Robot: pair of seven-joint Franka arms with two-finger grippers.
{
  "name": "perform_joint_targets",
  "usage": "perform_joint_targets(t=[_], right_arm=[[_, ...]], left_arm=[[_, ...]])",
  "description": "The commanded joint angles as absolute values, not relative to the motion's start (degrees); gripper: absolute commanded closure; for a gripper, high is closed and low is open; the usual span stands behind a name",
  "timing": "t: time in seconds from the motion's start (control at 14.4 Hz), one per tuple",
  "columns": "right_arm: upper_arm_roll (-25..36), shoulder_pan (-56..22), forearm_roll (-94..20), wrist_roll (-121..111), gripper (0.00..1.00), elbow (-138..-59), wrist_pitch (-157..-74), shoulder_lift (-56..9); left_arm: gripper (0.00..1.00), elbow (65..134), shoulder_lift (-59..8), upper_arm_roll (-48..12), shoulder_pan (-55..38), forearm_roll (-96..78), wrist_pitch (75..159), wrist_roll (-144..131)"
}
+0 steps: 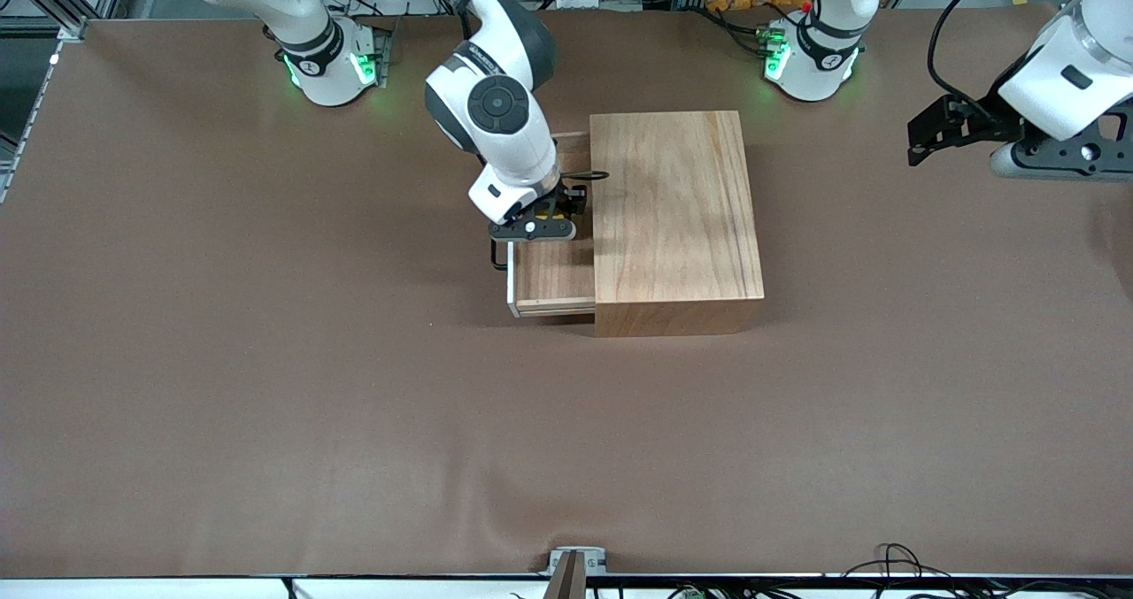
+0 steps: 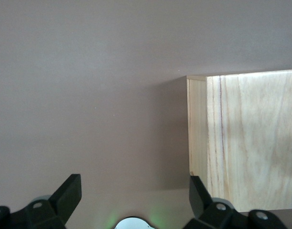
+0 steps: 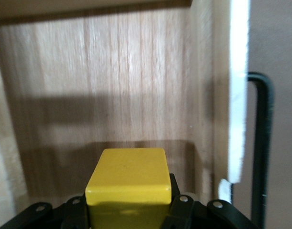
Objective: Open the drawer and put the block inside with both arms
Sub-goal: 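Carry the yellow cube into the open drawer with the right gripper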
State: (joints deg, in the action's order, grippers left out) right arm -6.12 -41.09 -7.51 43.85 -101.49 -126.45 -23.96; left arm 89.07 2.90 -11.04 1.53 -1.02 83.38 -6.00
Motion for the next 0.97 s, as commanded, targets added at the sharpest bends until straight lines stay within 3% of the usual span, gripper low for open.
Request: perform_joint_targets(t=[0.0,0.07,0.21,0.28,0.42,0.69,0.9], right_arm=[[-5.5,-42.7,-7.6,43.5,0.94,-101.4,-126.9,-24.7],[-5.4,-43.0,-7.3,43.6,0.81,-101.4,-126.9,-25.1],[-5.4,-42.8,-7.1,43.6,0.21,-101.4,-126.6,-25.1],[-5.3,-42.6,-7.1,43.9,0.0,-101.4,-126.2,-24.7],[-4.9,-42.4,-7.1,44.0,0.0,-101.0,-123.6,-22.8],[-4.7,-38.2,-7.3,44.1,0.0,-94.4,-110.9,-20.5],[-4.7,-36.3,-7.6,44.2,0.0,-90.9,-106.3,-20.2]], left_arm=[[0.0,90.0,3.6,-9.0,1.1,-0.1,84.7,-5.9],[0.0,89.1,2.6,-8.3,0.7,0.0,85.2,-5.5],[0.0,88.6,1.1,-5.5,-0.3,0.1,86.4,-4.9],[0.0,88.6,0.6,-4.1,-0.4,-0.2,88.2,-4.7],[0.0,89.0,0.9,-1.1,-0.4,-0.5,89.1,-0.2],[0.0,88.7,1.1,-0.7,-0.6,1.1,89.1,0.7],[0.0,88.7,1.2,-1.0,-0.6,1.1,88.8,-0.8]])
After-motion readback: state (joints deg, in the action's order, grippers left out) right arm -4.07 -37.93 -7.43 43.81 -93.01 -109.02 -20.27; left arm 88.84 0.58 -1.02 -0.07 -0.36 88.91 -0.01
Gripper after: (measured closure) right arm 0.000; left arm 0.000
